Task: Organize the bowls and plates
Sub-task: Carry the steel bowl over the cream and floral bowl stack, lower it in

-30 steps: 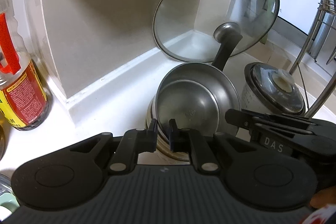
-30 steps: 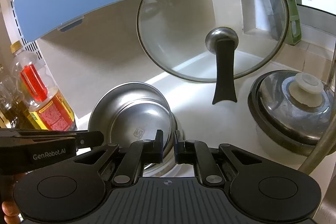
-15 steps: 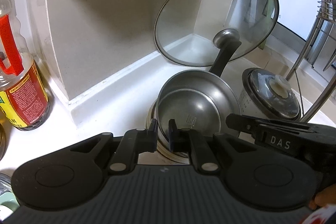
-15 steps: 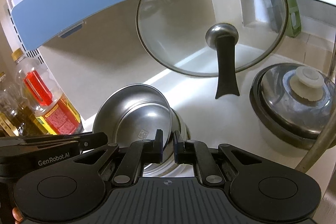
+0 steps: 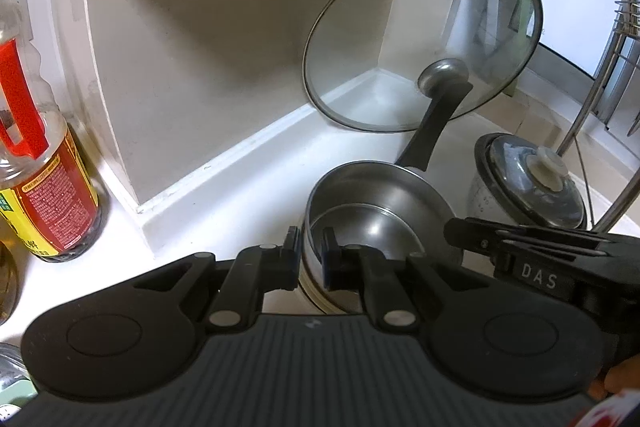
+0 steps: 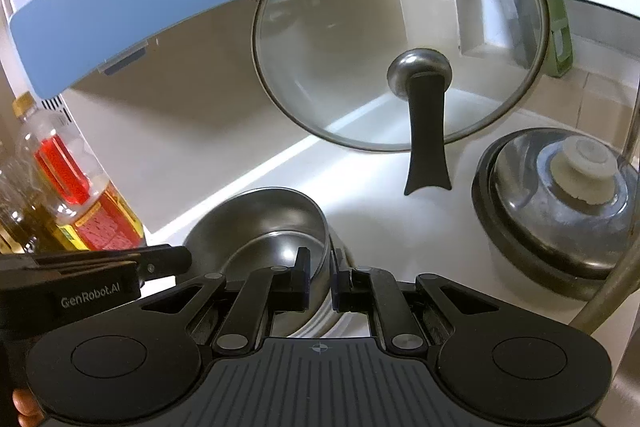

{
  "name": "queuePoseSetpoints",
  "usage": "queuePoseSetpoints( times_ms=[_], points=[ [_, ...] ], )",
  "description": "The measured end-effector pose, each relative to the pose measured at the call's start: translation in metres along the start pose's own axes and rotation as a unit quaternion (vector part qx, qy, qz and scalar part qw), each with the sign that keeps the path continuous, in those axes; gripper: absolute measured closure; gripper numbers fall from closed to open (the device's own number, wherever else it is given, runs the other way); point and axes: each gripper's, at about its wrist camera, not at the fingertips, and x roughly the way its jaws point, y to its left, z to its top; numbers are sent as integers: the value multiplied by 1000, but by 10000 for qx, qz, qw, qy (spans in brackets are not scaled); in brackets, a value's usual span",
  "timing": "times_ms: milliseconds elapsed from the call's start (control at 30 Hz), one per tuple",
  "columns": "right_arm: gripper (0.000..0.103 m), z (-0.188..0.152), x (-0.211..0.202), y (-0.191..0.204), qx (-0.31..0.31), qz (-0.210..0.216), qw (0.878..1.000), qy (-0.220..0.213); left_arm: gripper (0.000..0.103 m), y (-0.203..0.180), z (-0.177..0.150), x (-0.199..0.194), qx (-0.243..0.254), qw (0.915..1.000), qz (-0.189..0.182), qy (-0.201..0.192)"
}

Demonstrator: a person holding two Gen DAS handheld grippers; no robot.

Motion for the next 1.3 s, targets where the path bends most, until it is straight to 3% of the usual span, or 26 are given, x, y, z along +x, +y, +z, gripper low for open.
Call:
queuePoseSetpoints(
  times_ms=[200, 800, 1300],
  points=[
    [94, -1, 2, 1, -257, -132, 9994, -174, 94, 0, 1, 4, 81, 9999, 95, -65],
    [95, -2, 16, -3, -233, -125, 9996, 8, 95, -5, -2, 25, 212, 9995, 141, 209],
    [95, -1, 16, -3, -116, -38, 9999, 100, 94, -5, -1, 22, 220, 9995, 154, 180]
  ],
)
